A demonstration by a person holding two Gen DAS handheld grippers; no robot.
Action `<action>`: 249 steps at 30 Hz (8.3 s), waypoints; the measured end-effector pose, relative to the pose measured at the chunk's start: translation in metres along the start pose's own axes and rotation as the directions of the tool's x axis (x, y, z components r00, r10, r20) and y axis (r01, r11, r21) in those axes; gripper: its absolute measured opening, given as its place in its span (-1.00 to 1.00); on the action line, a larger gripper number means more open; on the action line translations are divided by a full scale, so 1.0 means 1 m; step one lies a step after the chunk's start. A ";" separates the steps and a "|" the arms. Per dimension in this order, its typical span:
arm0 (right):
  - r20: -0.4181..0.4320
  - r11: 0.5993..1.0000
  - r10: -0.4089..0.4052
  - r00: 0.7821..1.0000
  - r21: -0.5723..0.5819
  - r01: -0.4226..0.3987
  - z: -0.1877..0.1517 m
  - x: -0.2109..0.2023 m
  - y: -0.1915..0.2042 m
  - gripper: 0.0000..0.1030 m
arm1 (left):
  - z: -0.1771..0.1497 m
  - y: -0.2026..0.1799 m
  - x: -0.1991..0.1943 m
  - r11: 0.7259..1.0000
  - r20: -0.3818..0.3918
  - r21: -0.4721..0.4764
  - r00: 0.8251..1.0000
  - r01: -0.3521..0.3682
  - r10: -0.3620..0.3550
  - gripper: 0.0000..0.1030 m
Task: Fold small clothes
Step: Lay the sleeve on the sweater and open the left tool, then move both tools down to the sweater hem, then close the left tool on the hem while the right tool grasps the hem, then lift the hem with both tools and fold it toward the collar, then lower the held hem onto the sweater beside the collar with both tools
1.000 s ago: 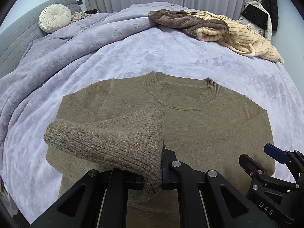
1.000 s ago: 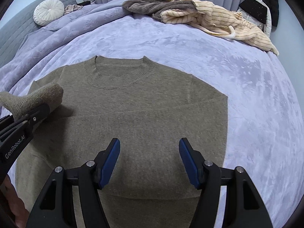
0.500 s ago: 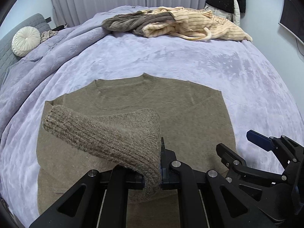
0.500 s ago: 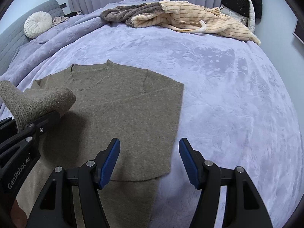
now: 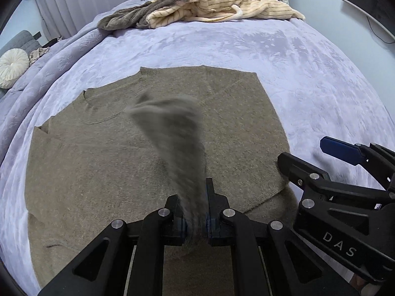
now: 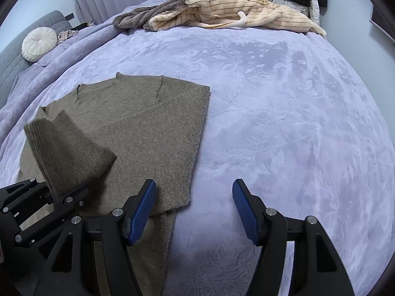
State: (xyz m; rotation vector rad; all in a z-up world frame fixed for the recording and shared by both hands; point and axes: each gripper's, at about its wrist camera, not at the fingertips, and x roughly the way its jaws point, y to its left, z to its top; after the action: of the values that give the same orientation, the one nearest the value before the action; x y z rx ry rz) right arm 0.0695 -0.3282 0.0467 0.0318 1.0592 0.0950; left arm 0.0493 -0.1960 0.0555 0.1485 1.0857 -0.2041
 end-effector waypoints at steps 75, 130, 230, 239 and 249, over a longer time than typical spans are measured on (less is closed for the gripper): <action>-0.093 0.967 0.115 0.989 -0.216 -0.132 -0.244 -0.093 0.074 0.57 | -0.305 0.258 -0.096 0.914 0.012 -0.312 0.964 0.257 -0.267 1.00; 0.082 0.890 0.452 0.888 0.025 -0.455 -0.185 -0.077 0.048 0.30 | -0.242 0.242 -0.081 0.787 0.116 -0.394 0.876 0.474 -0.469 0.58; 0.272 0.972 0.236 0.933 -0.066 -0.226 0.026 -0.114 0.078 -0.85 | -0.038 0.261 -0.126 0.922 0.295 -0.331 0.950 0.201 -0.101 -0.78; 0.262 0.982 0.190 0.946 -0.061 -0.180 0.050 -0.095 0.079 -0.85 | -0.011 0.268 -0.110 0.924 0.277 -0.334 0.956 0.186 -0.092 -0.78; 0.227 0.991 0.134 0.965 -0.024 -0.132 0.076 -0.053 0.073 -0.85 | 0.021 0.266 -0.070 0.931 0.225 -0.331 0.971 0.152 -0.078 -0.78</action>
State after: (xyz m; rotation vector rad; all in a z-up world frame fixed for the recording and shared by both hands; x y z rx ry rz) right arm 0.1060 -0.2592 0.1352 0.1039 0.8259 0.2124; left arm 0.0987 0.0640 0.1325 -0.2509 0.9053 -0.1277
